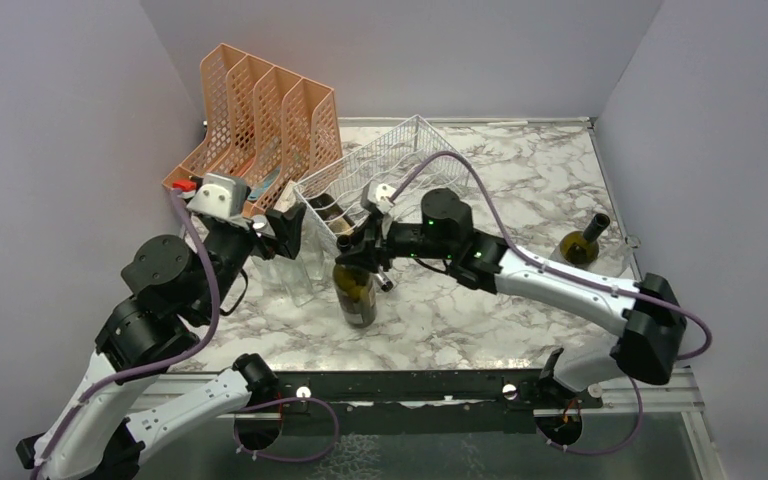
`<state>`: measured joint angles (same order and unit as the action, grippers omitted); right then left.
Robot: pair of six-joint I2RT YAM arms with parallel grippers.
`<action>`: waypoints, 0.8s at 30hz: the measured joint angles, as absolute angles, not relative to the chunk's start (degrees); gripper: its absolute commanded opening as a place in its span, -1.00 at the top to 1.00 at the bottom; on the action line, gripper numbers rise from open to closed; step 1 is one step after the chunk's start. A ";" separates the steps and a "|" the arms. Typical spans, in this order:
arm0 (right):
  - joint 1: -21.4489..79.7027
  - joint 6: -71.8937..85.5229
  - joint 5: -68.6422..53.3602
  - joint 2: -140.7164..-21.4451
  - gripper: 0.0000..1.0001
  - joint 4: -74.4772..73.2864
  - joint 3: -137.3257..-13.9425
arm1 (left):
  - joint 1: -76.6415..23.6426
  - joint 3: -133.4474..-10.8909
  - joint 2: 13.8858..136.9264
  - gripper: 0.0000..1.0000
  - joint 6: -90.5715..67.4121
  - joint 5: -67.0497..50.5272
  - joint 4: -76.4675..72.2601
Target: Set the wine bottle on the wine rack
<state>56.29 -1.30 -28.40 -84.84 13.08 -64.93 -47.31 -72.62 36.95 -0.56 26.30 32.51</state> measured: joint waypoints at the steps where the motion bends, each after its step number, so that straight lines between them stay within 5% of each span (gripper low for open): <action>1: 56.29 -1.04 -26.94 -82.78 0.98 12.53 -63.86 | -47.31 -71.99 36.99 -0.98 -0.93 25.80 32.40; 13: 56.29 0.54 -9.34 -57.91 0.98 -1.74 -58.11 | -47.31 -61.47 39.38 -0.98 -3.84 14.96 23.86; 24: 56.29 4.64 11.90 -50.94 0.98 -14.06 -58.13 | -47.27 -41.56 43.97 -0.98 0.69 -3.64 -2.31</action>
